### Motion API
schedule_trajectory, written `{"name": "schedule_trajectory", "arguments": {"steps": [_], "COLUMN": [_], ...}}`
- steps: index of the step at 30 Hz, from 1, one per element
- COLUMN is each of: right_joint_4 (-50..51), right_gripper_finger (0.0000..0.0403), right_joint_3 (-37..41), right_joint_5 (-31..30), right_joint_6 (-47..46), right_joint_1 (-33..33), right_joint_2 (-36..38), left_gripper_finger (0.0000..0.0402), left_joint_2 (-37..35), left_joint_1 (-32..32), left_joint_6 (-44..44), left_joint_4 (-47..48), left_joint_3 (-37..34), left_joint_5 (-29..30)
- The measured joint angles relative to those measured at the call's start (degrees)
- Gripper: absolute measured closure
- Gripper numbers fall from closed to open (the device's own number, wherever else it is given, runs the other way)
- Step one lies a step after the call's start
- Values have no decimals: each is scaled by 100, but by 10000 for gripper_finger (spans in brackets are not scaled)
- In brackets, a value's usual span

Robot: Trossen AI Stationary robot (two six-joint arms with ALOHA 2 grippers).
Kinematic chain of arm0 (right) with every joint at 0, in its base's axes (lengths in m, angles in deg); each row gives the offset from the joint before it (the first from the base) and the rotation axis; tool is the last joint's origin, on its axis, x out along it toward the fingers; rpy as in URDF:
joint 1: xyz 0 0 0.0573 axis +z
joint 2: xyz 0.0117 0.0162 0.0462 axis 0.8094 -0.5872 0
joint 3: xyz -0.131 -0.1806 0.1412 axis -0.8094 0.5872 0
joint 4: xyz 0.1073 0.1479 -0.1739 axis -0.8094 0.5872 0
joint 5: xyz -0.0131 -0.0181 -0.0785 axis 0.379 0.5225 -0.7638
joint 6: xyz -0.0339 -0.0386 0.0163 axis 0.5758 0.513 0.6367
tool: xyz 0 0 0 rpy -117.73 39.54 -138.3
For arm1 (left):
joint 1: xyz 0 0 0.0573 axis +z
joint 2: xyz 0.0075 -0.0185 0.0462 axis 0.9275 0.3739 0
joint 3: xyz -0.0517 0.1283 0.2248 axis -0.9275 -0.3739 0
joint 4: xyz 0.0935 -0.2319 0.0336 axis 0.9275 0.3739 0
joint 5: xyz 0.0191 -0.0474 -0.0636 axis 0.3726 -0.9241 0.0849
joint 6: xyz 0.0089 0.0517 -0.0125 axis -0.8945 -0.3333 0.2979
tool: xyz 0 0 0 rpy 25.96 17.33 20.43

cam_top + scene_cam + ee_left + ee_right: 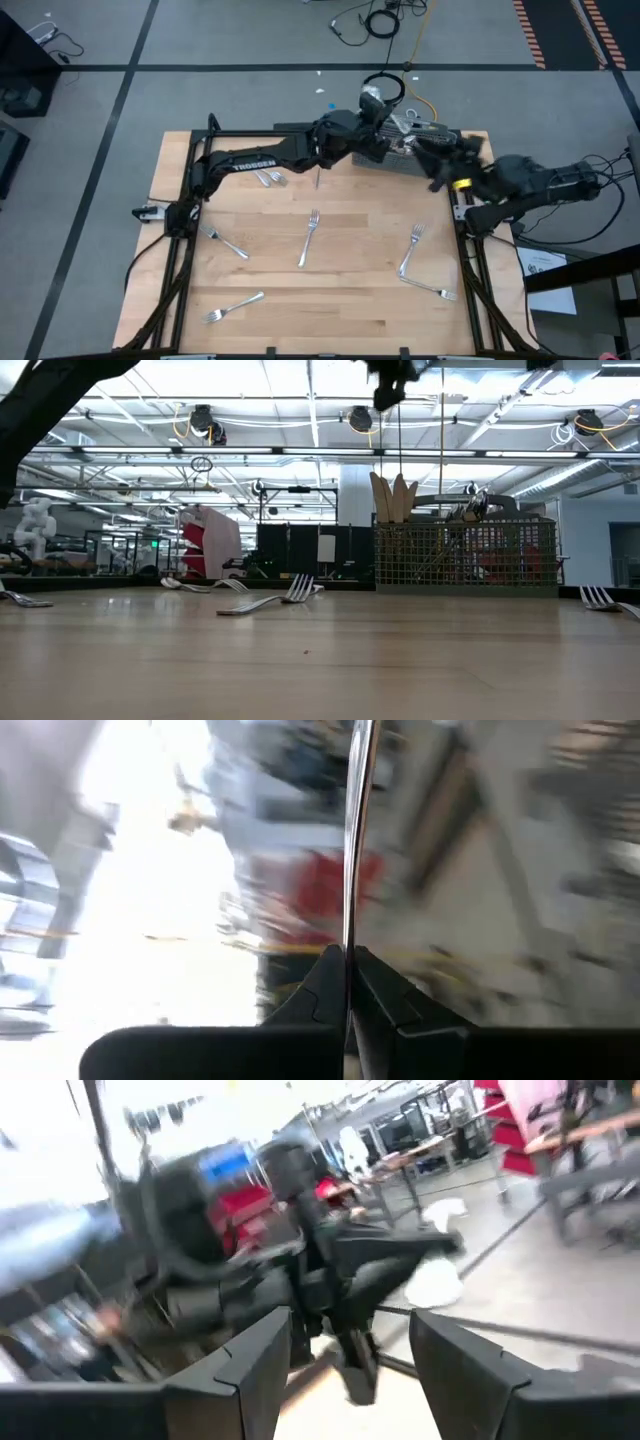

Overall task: Sort silverware
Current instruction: Put the silver spoon into the silverware basket

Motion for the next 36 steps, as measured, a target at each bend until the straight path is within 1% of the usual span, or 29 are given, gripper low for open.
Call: {"name": "schedule_trajectory", "arguments": {"steps": [2, 5, 6, 8, 11, 14, 18, 20, 26, 33, 36], "right_joint_4": [-12, -247, -325, -391, -302, 41, 1080, 1299, 964, 629, 469], "right_gripper_finger": [208, 208, 208, 208, 209, 209, 209, 209, 209, 209, 209], "right_joint_3": [0, 0, 0, -16, -17, -11, -4, 7, 4, 2, 2], "right_joint_5": [33, 44, 40, 111, 449, 901, 925, 939, 1263, 1810, 1875], "right_joint_6": [-301, -681, -861, -1224, -1615, -2157, -3135, -3448, -3482, -3482, -3474], "right_joint_1": [5, 8, 7, 7, 7, 9, 8, 9, 9, 7, 7], "right_joint_2": [285, 748, 886, 1130, 1317, 1362, 1156, 986, 599, 231, 88], "left_gripper_finger": [394, 394, 394, 394, 394, 394, 394, 394, 394, 394, 394], "left_joint_2": [0, -14, -41, -88, -136, -138, -138, -138, -138, -138, -136], "left_joint_1": [-72, -149, -172, -194, -234, -275, -328, -360, -466, -535, -551], "left_joint_6": [-646, -1541, -1761, -2003, -2031, -2066, -2063, -2056, -2014, -1998, -1759], "left_joint_4": [-827, -1744, -1852, -1762, -1373, -889, -542, -443, -393, -289, -216], "left_joint_3": [0, 8, 9, 9, 9, 9, 4, 4, 4, 4, 4], "left_joint_5": [-247, -965, -1229, -1739, -2252, -2328, -2350, -2349, -2351, -2350, -2349]}}
